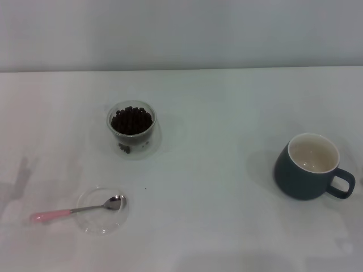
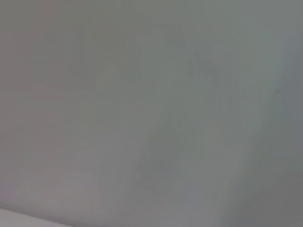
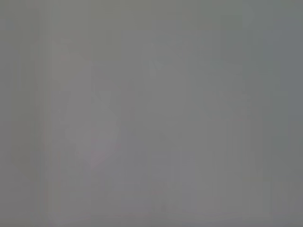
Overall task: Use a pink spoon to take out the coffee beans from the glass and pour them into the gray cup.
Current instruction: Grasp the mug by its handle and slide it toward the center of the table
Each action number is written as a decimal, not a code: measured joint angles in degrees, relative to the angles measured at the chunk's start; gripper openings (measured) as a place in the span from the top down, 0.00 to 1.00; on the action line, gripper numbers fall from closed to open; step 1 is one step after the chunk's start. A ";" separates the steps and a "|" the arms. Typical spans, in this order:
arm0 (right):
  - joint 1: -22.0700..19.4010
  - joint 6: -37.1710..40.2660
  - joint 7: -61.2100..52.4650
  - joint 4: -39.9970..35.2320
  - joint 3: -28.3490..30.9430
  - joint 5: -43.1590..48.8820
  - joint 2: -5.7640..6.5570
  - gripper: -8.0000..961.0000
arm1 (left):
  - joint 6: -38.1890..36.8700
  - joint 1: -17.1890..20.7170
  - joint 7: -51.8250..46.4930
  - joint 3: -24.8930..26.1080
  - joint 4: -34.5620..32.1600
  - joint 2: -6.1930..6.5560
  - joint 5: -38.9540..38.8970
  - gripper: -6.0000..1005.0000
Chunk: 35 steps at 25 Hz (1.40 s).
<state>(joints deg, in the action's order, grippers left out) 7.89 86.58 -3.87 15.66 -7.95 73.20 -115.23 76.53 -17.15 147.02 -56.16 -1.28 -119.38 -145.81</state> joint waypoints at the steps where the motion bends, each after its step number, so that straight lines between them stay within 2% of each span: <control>1: -0.12 0.10 0.00 0.09 0.29 0.00 0.00 0.12 | -0.05 0.00 -0.04 0.06 0.00 -0.02 -0.10 0.29; 10: -0.41 0.42 0.27 0.63 -0.80 0.55 0.01 0.12 | -0.32 -0.83 -0.21 0.00 0.68 -0.15 -0.17 0.29; 17: -2.15 4.98 0.04 0.71 -12.22 0.63 0.20 0.12 | -0.28 -1.18 -0.25 0.25 0.75 -0.15 -0.32 0.29; 20: -2.17 3.87 0.03 0.75 -14.26 0.63 0.22 0.12 | -0.29 -1.79 -0.25 0.31 0.75 -0.15 -0.46 0.29; 30: 1.05 -5.83 0.00 1.18 -13.84 0.24 0.02 0.14 | -0.48 -2.97 -0.25 0.39 0.49 -0.03 -0.60 0.29; 35: 1.51 -7.28 0.24 0.90 -10.17 0.21 0.00 0.15 | -0.53 -2.92 -0.25 0.46 0.16 0.11 -2.05 0.29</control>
<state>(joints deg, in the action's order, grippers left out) 9.40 79.30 -3.63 16.56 -18.12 73.41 -115.22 76.00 -20.07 146.77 -55.70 -1.11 -119.27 -147.86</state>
